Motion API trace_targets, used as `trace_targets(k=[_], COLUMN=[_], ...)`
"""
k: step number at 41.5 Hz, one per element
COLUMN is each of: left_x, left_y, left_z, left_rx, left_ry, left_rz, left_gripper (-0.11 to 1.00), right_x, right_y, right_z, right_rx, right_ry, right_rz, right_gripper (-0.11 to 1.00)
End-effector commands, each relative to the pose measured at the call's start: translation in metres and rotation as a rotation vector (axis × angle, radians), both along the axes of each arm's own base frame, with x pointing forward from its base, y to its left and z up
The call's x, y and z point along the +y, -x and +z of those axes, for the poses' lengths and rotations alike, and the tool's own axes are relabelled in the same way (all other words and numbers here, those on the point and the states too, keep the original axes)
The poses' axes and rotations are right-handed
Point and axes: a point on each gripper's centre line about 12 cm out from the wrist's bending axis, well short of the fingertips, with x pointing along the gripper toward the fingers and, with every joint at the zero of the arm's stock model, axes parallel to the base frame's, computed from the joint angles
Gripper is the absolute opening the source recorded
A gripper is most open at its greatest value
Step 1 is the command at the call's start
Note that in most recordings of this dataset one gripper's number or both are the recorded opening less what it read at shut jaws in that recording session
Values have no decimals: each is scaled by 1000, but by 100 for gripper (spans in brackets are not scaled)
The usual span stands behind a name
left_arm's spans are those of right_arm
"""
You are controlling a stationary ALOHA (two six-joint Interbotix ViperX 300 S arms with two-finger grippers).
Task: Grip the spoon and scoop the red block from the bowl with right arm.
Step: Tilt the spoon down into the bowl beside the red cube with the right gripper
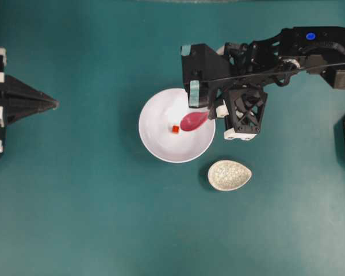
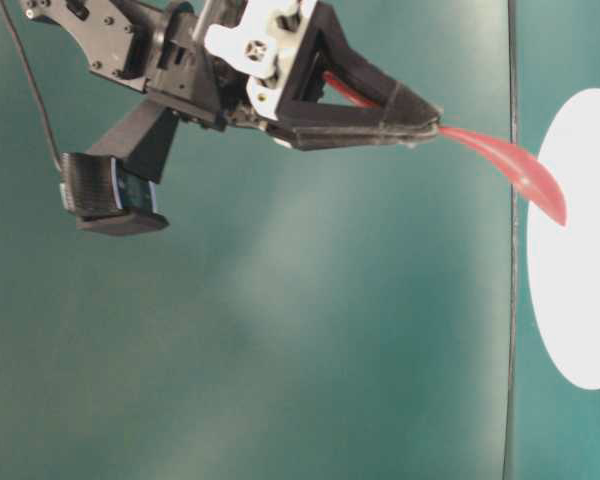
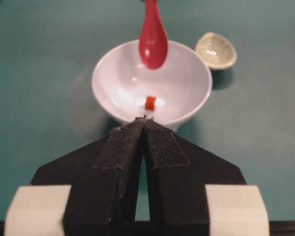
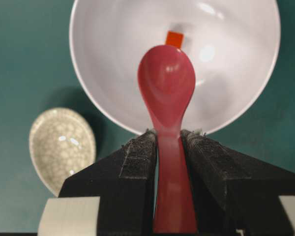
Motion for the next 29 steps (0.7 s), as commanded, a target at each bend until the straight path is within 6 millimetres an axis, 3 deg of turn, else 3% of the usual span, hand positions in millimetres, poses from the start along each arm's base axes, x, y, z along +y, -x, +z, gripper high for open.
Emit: trace_targets(k=[1,29], left_x=[1,1], left_y=[-3,-3], left_z=[12,11], left_rx=[-29,-27], left_ry=[-5,-5], left_rz=[3,3], left_gripper=[0,0], right_x=[-1,-4], right_y=[-5,-17], right_z=[11,-19], right_rx=[-30,40], right_ry=[5,0], right_rz=[-1,11], right_gripper=[25,25])
